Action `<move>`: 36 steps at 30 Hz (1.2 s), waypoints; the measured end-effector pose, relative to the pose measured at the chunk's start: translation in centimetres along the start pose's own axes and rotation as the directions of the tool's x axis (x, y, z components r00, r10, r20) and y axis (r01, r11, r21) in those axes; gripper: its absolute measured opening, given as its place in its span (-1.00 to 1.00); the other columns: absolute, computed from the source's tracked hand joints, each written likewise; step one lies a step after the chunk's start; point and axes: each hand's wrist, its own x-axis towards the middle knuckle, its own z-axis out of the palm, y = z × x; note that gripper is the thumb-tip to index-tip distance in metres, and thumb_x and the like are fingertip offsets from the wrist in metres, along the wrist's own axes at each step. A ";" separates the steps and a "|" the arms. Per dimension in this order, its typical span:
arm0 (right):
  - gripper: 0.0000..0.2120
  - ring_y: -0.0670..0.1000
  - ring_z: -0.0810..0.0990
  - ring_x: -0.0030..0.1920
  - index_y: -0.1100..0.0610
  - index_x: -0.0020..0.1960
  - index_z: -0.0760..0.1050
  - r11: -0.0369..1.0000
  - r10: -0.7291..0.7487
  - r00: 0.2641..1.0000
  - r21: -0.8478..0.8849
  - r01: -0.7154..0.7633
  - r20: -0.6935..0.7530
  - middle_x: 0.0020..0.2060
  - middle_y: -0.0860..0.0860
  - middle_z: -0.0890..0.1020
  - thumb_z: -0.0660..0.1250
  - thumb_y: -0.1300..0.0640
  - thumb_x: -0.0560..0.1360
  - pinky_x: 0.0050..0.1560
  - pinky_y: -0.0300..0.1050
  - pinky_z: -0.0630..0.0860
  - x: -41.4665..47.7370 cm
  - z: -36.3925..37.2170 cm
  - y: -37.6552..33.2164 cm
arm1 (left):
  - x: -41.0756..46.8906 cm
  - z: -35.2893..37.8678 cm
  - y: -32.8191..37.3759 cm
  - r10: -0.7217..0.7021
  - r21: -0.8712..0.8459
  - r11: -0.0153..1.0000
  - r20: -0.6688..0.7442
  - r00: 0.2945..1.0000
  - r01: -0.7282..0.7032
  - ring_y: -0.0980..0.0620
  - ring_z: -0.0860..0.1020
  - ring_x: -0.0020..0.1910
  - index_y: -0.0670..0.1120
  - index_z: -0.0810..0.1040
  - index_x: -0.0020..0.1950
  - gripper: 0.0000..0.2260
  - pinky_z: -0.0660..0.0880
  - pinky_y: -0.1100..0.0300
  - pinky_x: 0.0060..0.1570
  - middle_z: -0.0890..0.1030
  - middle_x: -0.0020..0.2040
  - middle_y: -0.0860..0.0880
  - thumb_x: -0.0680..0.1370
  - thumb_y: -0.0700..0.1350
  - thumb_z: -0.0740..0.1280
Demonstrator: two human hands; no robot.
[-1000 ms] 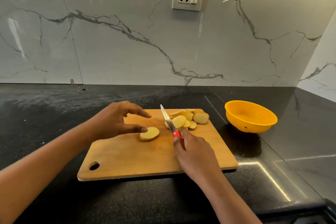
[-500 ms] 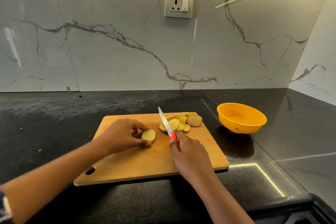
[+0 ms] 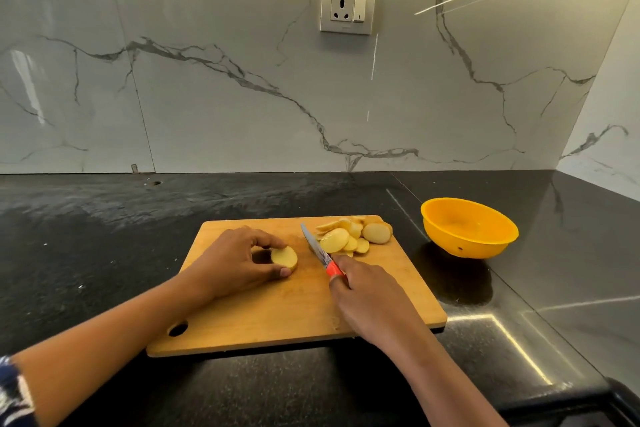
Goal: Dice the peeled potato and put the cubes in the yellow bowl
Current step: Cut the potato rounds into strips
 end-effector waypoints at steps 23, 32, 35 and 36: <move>-0.55 -0.04 0.48 0.12 -0.17 0.51 0.11 0.965 -0.243 0.967 -0.119 0.234 -0.071 0.21 -0.11 0.53 0.05 0.00 0.64 -0.02 -0.13 0.40 0.5 1.8 -2.3 | -2.7 -0.9 -0.6 0.018 0.098 0.995 -0.152 0.988 -0.003 0.37 0.46 0.11 0.07 0.63 0.11 -0.47 0.41 0.52 0.01 0.60 0.14 0.17 0.30 0.37 0.35; -0.55 -0.03 0.49 0.05 -0.16 0.52 0.09 0.946 -0.280 0.957 -0.191 0.262 -0.074 0.12 -0.08 0.57 0.03 -0.02 0.64 -0.10 -0.11 0.39 0.9 2.2 -2.4 | -2.6 -0.8 -0.6 0.027 0.143 0.990 -0.146 0.989 -0.005 0.27 0.53 0.12 0.02 0.61 0.15 -0.61 0.32 0.61 0.00 0.57 0.19 0.12 0.39 0.16 0.39; -0.54 -0.01 0.49 0.07 -0.15 0.53 0.06 0.937 -0.281 0.958 -0.232 0.261 -0.055 0.15 -0.07 0.56 0.03 -0.02 0.64 -0.13 -0.12 0.36 1.0 2.3 -2.7 | -2.6 -0.8 -0.5 0.028 0.146 0.989 -0.146 0.989 -0.007 0.26 0.53 0.14 0.02 0.61 0.15 -0.60 0.40 0.47 0.09 0.57 0.19 0.11 0.39 0.17 0.38; -0.53 0.00 0.49 0.08 -0.14 0.53 0.05 0.930 -0.281 0.959 -0.257 0.261 -0.043 0.16 -0.06 0.55 0.03 -0.02 0.64 -0.14 -0.12 0.35 1.0 2.3 -2.8 | -2.6 -0.8 -0.5 0.030 0.149 0.989 -0.148 0.989 -0.007 0.26 0.53 0.14 0.02 0.61 0.15 -0.59 0.41 0.44 0.10 0.57 0.19 0.11 0.39 0.18 0.37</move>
